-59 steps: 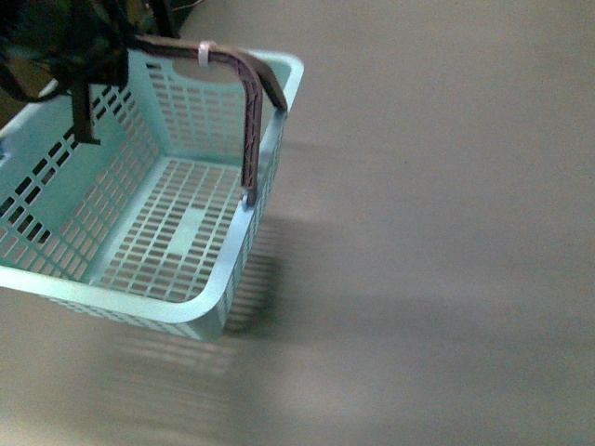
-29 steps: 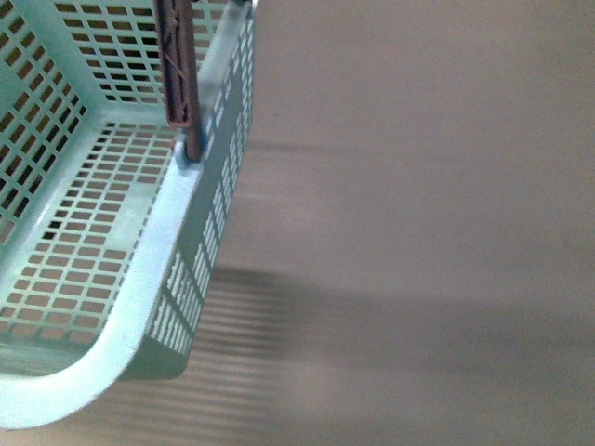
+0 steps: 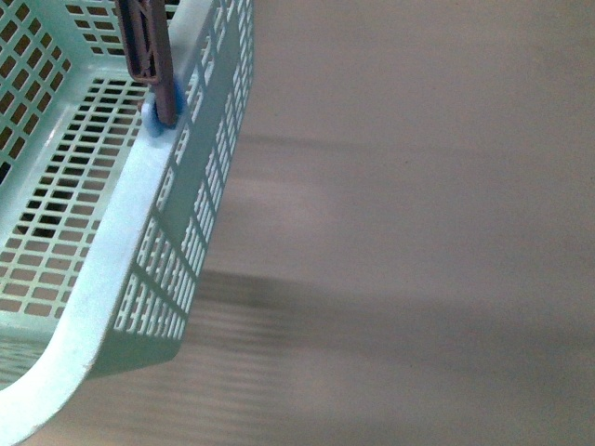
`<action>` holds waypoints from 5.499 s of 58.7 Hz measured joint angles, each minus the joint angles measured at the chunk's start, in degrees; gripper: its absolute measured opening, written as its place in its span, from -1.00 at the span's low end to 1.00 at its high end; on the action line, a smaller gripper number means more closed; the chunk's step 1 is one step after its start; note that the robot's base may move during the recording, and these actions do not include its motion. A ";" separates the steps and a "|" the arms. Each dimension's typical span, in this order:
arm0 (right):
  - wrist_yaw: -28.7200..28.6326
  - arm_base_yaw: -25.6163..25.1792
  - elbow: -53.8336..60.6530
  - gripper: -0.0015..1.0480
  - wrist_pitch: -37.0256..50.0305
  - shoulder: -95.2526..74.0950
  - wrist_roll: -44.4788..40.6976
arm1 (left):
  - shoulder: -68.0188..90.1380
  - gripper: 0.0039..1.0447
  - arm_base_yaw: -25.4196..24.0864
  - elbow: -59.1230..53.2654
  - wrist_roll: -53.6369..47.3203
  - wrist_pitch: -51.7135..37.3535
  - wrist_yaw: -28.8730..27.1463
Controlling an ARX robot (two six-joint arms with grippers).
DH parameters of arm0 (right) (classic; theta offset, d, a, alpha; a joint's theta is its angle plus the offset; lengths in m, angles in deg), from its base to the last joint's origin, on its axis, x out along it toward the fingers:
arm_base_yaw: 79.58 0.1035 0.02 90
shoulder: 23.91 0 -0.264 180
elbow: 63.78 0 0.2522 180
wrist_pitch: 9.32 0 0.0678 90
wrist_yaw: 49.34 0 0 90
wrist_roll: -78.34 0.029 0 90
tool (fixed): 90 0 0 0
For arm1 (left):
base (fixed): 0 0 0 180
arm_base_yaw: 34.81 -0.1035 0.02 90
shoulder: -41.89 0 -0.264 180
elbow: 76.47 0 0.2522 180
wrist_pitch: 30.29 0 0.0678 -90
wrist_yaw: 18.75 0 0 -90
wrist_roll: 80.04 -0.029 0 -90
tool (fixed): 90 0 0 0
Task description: Pick lemon and mango into basket
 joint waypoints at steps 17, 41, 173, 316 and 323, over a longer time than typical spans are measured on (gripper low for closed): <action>-0.20 0.00 0.00 0.83 0.00 0.00 0.02 | 0.00 -0.90 -0.20 -0.07 -0.13 0.00 -1.22; -0.15 0.00 0.00 0.83 0.00 0.00 0.02 | 0.00 -0.90 -0.02 -0.09 -0.26 0.00 -0.13; 0.07 0.02 0.00 0.83 0.02 0.02 0.00 | 0.07 -0.90 0.31 -0.09 0.13 0.00 -0.59; -0.15 0.00 0.00 0.83 0.00 0.00 0.02 | 0.22 -0.90 0.04 -0.24 0.11 0.11 -0.22; 0.00 0.02 0.00 0.83 0.00 -0.04 0.04 | 0.22 -0.90 0.04 -0.24 0.07 0.11 -0.17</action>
